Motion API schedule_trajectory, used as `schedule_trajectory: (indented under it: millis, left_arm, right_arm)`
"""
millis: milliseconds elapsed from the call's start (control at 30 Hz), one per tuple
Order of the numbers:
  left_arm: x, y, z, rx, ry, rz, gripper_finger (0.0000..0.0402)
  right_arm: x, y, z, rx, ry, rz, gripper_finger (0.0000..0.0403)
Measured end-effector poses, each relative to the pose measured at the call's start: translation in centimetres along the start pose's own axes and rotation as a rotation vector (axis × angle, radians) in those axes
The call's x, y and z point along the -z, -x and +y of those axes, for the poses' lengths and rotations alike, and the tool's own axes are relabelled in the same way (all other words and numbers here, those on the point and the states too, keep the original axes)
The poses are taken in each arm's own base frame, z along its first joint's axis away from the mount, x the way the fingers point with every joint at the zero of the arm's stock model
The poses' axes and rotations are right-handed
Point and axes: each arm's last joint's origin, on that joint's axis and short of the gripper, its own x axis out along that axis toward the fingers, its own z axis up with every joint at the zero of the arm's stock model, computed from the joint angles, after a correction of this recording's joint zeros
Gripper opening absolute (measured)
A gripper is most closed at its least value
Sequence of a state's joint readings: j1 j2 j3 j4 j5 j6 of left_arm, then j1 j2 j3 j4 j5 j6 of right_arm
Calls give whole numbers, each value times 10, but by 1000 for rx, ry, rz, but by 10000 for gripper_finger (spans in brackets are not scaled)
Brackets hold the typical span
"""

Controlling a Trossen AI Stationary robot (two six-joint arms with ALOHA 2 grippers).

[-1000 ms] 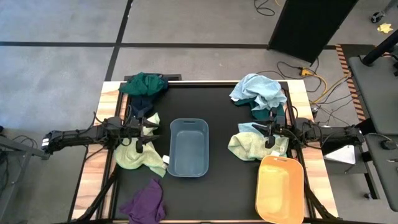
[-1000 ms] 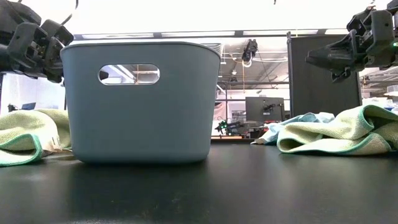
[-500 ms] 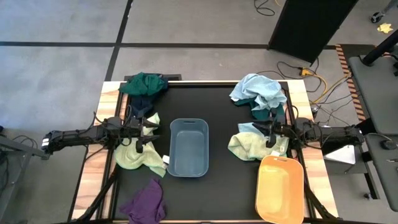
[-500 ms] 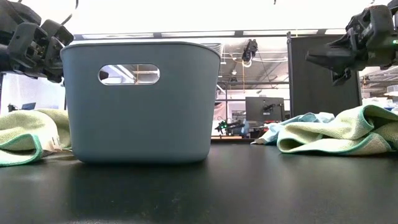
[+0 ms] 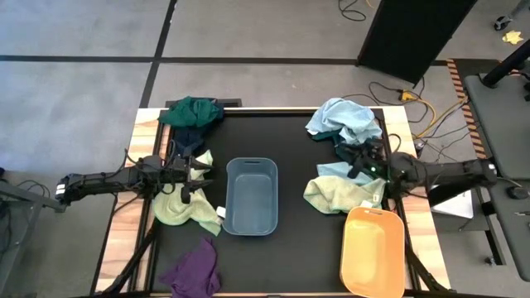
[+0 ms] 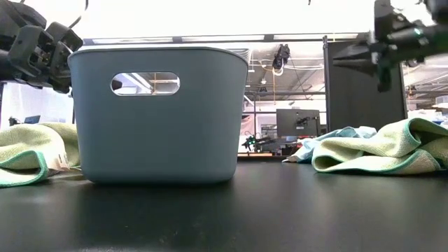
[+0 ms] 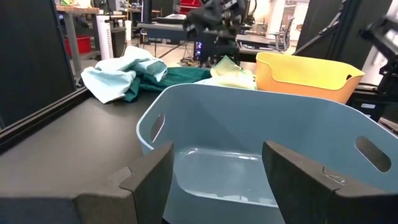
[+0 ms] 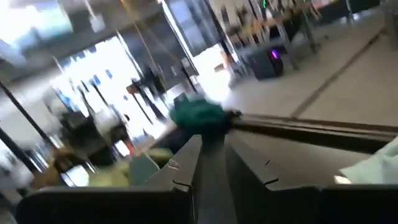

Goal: Sort microfiber towel by color & place in baskets
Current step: Put the right light green microfiber cloth into the yellow bin

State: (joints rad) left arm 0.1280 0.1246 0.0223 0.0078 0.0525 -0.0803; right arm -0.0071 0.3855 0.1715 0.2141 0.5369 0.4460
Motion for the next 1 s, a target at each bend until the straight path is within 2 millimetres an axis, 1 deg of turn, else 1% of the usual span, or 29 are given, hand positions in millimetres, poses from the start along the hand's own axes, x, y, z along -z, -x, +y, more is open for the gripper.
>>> schedule_trajectory:
  millis: [100, 167, 233, 300, 333, 400, 433, 467, 500, 600, 667, 733, 833, 900, 1000]
  left_arm:
    - [0, 0, 0, 0, 0, 1, 230]
    - [0, 0, 0, 0, 0, 0, 230]
    - [0, 0, 0, 0, 0, 1, 230]
    - [0, 0, 0, 0, 0, 1, 230]
    - [0, 0, 0, 0, 0, 1, 230]
    - [0, 0, 0, 0, 0, 1, 230]
    - [0, 0, 0, 0, 0, 2, 230]
    - [0, 0, 0, 0, 0, 3, 230]
    - [0, 0, 0, 0, 0, 3, 230]
    - [0, 0, 0, 0, 0, 5, 230]
    - [0, 0, 0, 0, 0, 6, 230]
    - [1, 0, 0, 0, 0, 7, 230]
    - [1, 0, 0, 0, 1, 7, 230]
    - [1, 0, 0, 0, 0, 8, 230]
    - [1, 0, 0, -1, 1, 8, 230]
  right_arm:
    - [-6, -27, 23, 21, 243, 216, 58]
    - [-7, -44, 37, -5, 336, 371, 58]
    - [-8, -56, 48, 14, 349, 560, 58]
    - [-4, -65, 53, 122, 322, 741, 62]
    - [-4, -68, 56, 166, 310, 792, 67]
    - [-9, -75, 66, 215, 289, 840, 83]
    - [-8, -76, 69, 241, 280, 880, 94]
    - [-7, -77, 72, 274, 248, 927, 106]
    - [-8, -80, 76, 304, 175, 948, 120]
    - [-26, -89, 95, 372, -158, 949, 164]
    - [-34, -92, 103, 419, -305, 963, 190]
    - [-35, -96, 107, 456, -368, 975, 212]
    - [-28, -96, 104, 542, -415, 995, 236]
    - [-19, -94, 98, 630, -432, 1017, 247]
    - [-1, -86, 84, 800, -398, 1073, 257]
